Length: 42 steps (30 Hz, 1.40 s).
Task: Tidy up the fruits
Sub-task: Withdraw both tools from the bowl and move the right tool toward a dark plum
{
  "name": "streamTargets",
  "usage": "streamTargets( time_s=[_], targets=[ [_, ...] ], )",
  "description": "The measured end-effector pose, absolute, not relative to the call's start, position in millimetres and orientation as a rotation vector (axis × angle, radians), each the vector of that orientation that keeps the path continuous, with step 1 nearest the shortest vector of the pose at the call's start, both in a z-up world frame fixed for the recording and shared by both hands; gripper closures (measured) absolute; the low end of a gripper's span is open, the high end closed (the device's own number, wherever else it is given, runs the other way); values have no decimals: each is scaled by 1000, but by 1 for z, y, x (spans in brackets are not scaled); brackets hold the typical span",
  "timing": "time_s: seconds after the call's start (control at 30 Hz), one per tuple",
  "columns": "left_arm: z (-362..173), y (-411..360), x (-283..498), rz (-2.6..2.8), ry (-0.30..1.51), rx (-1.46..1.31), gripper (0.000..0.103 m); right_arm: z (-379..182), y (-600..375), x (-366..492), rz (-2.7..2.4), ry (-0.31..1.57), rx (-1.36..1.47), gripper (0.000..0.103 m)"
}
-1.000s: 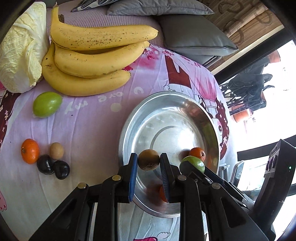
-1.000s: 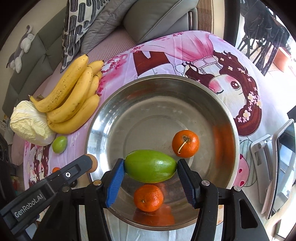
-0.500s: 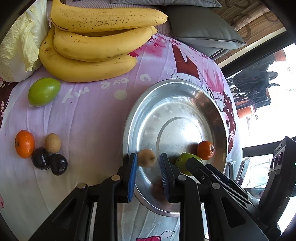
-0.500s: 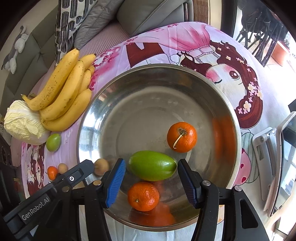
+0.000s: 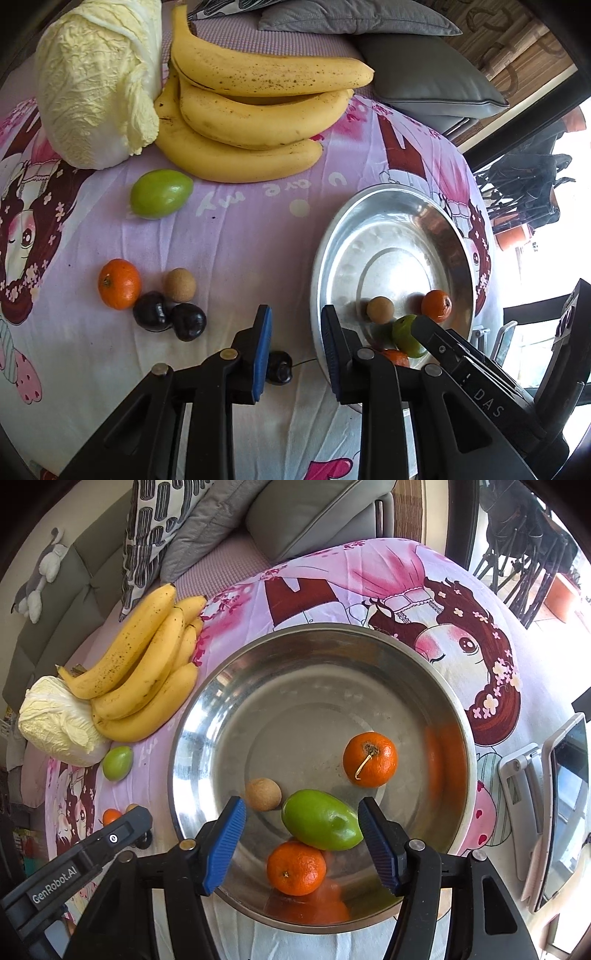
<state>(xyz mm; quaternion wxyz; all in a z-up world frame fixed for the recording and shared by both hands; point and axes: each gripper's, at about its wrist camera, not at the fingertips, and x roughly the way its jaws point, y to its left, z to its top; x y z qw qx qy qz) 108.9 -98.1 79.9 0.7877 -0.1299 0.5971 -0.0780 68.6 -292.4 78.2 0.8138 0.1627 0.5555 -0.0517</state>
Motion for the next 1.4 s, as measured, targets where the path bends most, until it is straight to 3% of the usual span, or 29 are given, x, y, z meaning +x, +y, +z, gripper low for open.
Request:
streamTargets(
  time_s=[0.1, 0.2, 0.4, 0.67, 0.77, 0.87, 0.93, 0.97, 1.4],
  targets=[
    [79, -83, 104, -76, 1270, -226, 74, 76, -285, 70, -101, 1199, 331, 36],
    [72, -68, 98, 15, 1271, -162, 62, 75, -276, 71, -86, 1203, 304, 33],
    [61, -44, 89, 68, 1302, -152, 61, 78, -262, 71, -87, 1194, 247, 33],
    [65, -36, 84, 49, 1267, -154, 29, 78, -263, 71, -90, 1187, 244, 31],
    [67, -36, 83, 65, 1252, -140, 23, 75, -264, 73, -78, 1186, 260, 18],
    [66, -32, 84, 83, 1244, -144, 22, 73, -263, 74, -77, 1189, 261, 16],
    [65, -30, 85, 88, 1240, -150, 12, 72, -263, 75, -75, 1190, 260, 7],
    [65, -29, 85, 89, 1235, -152, 12, 72, -263, 75, -72, 1189, 261, 0],
    [71, -21, 77, 73, 1217, -169, 12, 96, -248, 69, 27, 1096, 263, 0]
  ],
)
